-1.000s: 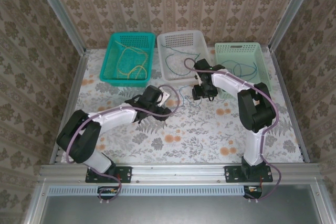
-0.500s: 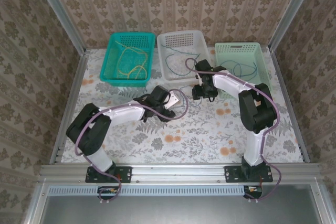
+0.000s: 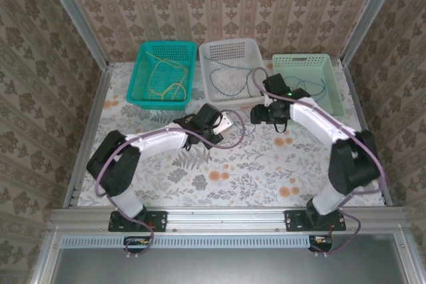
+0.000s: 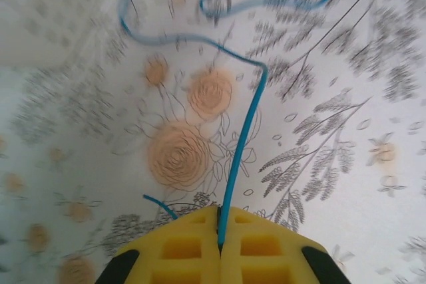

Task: Untangle the cables

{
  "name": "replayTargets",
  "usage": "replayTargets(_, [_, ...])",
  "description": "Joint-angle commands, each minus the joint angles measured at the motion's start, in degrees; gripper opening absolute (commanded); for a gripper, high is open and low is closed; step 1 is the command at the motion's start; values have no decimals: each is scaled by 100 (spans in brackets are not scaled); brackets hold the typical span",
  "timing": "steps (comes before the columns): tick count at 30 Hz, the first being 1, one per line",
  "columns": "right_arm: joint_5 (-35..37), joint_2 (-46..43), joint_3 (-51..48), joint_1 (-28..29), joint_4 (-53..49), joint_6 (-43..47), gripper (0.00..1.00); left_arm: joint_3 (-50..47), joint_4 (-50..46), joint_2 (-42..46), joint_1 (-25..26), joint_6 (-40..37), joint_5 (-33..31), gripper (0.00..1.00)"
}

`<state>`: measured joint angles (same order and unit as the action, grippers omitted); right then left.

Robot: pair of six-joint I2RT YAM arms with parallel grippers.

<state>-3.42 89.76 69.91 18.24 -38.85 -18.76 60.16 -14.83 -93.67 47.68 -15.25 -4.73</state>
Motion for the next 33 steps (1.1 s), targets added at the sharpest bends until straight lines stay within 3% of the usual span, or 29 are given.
replayTargets(1, [169, -794, -477, -195, 42, -291, 66, 761, -514, 745, 161, -517, -450, 0])
replayTargets(7, [284, -1910, -1427, -530, -103, -387, 71, 2690, -1202, 662, 167, -1328, -375, 0])
replayTargets(13, [286, -3121, -2187, -1272, -43, -540, 72, 4760, -1675, -435, 215, -1907, -28, 0])
replayTargets(17, [329, -3786, -2422, -1633, -74, -551, 74, 5926, -1571, -1222, 247, -1780, 449, 0])
replayTargets(22, [303, -3942, -2438, -1921, -162, -521, 75, 7249, -1110, -2232, 294, -1536, 790, 0])
replayTargets(29, [-155, -4157, -2504, -2565, -30, -594, 75, 9348, -719, -4016, 294, -1595, 593, 0])
replayTargets(33, [-521, -4110, -2586, -2845, 59, -627, 75, 9461, -41, -4143, 238, -1397, 598, 0])
